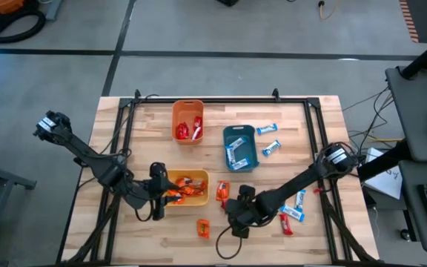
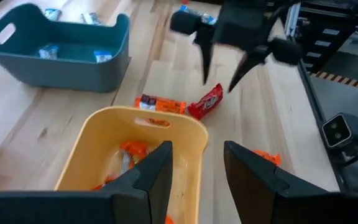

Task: Organize candy in baskets
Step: Put the red chocolate into the orange bin

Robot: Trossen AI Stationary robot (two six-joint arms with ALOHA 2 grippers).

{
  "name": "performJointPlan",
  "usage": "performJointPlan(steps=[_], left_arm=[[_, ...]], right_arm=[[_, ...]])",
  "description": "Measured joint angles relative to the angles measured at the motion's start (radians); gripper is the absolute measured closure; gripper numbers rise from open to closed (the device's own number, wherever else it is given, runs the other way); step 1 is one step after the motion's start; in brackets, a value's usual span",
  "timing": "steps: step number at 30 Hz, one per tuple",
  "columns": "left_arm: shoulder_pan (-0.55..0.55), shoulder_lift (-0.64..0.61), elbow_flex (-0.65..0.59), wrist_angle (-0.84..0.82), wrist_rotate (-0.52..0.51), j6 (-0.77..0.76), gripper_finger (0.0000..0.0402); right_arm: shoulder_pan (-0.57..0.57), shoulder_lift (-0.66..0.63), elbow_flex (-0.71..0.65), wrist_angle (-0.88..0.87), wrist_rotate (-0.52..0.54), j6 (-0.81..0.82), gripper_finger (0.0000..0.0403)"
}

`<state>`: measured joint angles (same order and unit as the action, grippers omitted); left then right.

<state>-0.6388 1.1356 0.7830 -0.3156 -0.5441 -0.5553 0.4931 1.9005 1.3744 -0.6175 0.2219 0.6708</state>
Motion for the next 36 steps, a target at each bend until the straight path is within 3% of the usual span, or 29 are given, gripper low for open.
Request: performJointPlan(steps=[8,19,26,36], left_arm=[[0.000,0.056,0.000,0.075,0.000,0.052,0.0274],[0.002,0.085,0.000,0.139,-0.025,0.115,0.0274],[0.002,0.085,0.000,0.228,-0.024,0.206,0.0274],[0.011,0.089,0.000,0.295,-0.043,0.263,0.0247]], right_arm=[[0.000,0.049,-0.016,0.008,0.012,-0.008,0.0249],[0.000,0.059,-0.021,0.024,0.006,-0.057,0.0381],[0.000,0.043,-0.021,0.028,0.019,-0.096,0.0383],[0.009,-0.066,-0.021,0.107,0.192,-0.226,0.0384]])
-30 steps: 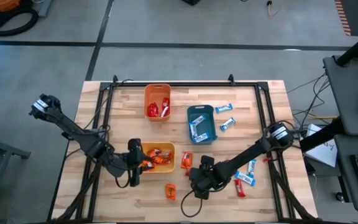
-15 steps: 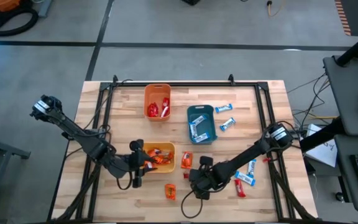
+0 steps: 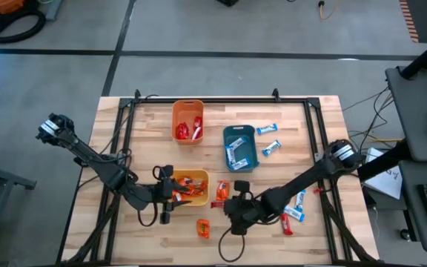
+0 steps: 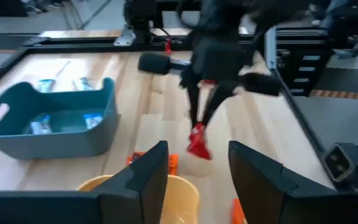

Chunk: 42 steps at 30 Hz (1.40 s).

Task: Organize candy in baskets
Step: Put the red chocolate into the orange bin

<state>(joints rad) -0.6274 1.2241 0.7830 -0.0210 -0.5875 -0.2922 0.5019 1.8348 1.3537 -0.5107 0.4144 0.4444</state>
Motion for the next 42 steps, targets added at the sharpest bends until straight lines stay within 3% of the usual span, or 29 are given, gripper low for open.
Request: performJointPlan(steps=[10,16,30,34,42], left_arm=[[0.009,0.082,-0.001,0.107,-0.032,0.086,0.0196],[0.018,0.120,0.000,0.160,-0.034,0.105,0.0199],[0.030,0.144,0.002,0.314,-0.102,0.186,0.0213],[0.030,0.144,0.002,0.318,-0.148,0.187,0.0250],[0.030,0.143,0.002,0.315,-0.152,0.206,0.0378]], right_arm=[[-0.009,-0.082,0.000,0.307,0.242,-0.329,0.0384],[-0.035,-0.082,0.000,0.483,0.240,-0.492,0.0384],[-0.049,-0.079,0.000,0.501,0.229,-0.527,0.0384],[-0.049,-0.077,-0.001,0.496,0.232,-0.527,0.0384],[-0.053,-0.077,-0.001,0.493,0.239,-0.513,0.0378]])
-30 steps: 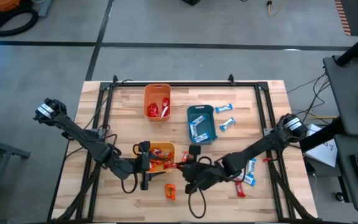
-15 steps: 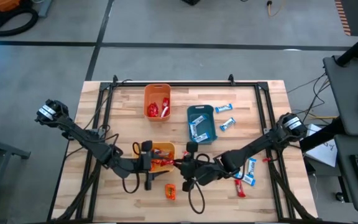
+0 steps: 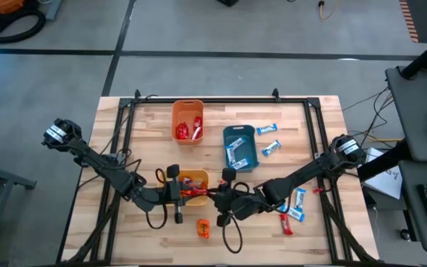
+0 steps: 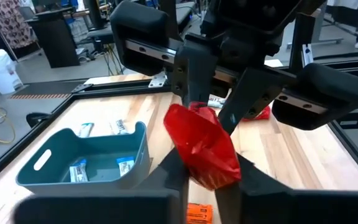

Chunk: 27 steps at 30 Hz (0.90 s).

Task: Organize candy in baskets
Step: Put the red chocolate into the orange bin

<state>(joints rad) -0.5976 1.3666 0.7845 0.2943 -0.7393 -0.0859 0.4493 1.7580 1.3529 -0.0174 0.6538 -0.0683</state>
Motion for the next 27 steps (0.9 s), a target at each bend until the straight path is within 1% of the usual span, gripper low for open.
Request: performJointPlan(steps=[2,7,12,16,19,22,24,27], left_arm=[[0.000,0.000,0.000,-0.002,-0.002,0.004,0.0389],[0.006,0.000,-0.001,-0.005,-0.005,0.008,0.0369],[0.024,-0.005,0.003,-0.033,-0.004,0.036,0.0366],[0.067,-0.041,0.006,-0.100,-0.004,0.047,0.0366],[0.128,-0.088,0.006,-0.197,-0.004,0.031,0.0365],[0.209,-0.141,0.006,-0.306,-0.003,0.023,0.0365],[0.279,-0.164,0.006,-0.380,0.002,0.010,0.0365],[0.401,-0.181,0.006,-0.478,0.037,-0.005,0.0365]], right_arm=[[-0.003,0.000,0.000,-0.003,-0.003,0.018,0.0369],[-0.010,0.000,0.000,-0.006,-0.003,0.054,0.0320],[-0.020,-0.025,0.000,-0.025,0.004,0.084,0.0267],[-0.030,-0.080,0.000,-0.130,0.034,0.159,0.0236],[-0.042,-0.124,0.000,-0.249,0.037,0.246,0.0220],[-0.054,-0.165,0.000,-0.369,0.039,0.341,0.0213],[-0.062,-0.186,0.001,-0.442,0.043,0.402,0.0212],[-0.067,-0.200,0.001,-0.527,0.059,0.470,0.0211]])
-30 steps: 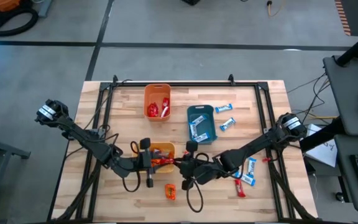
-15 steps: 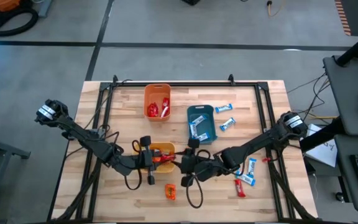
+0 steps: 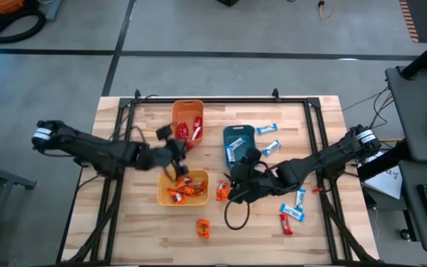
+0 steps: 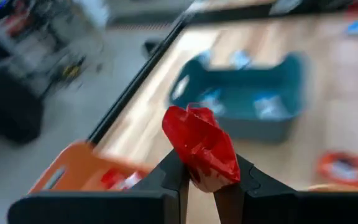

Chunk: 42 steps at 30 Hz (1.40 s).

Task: Organize candy in baskets
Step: Put the red chocolate into the orange bin

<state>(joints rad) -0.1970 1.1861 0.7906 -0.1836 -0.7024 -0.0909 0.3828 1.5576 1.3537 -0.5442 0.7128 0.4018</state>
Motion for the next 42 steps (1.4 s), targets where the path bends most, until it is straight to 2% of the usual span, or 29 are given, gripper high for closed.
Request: performJointPlan(steps=[3,7,10,18,30,36,42], left_arm=[[0.143,0.001,0.000,-0.072,0.124,0.003,0.0365],[0.347,0.016,0.000,-0.112,0.380,0.020,0.0365],[0.456,0.025,0.000,-0.112,0.472,0.026,0.0365],[0.568,0.043,0.000,-0.107,0.485,0.100,0.0364],[0.585,0.092,0.000,-0.092,0.480,0.102,0.0360],[0.586,0.107,0.000,-0.089,0.476,0.091,0.0326],[0.586,0.107,0.000,-0.086,0.475,0.090,0.0277]], right_arm=[[0.000,-0.004,0.000,-0.038,0.007,0.026,0.0211],[0.000,0.004,0.000,-0.046,0.006,0.044,0.0211],[0.000,0.013,0.000,-0.051,0.005,0.046,0.0211],[0.000,0.014,-0.002,-0.056,0.002,0.075,0.0211],[-0.018,0.000,-0.002,-0.254,-0.066,0.233,0.0211],[-0.024,-0.012,-0.003,-0.344,-0.076,0.283,0.0211],[-0.071,-0.045,-0.003,-0.432,-0.178,0.317,0.0211]])
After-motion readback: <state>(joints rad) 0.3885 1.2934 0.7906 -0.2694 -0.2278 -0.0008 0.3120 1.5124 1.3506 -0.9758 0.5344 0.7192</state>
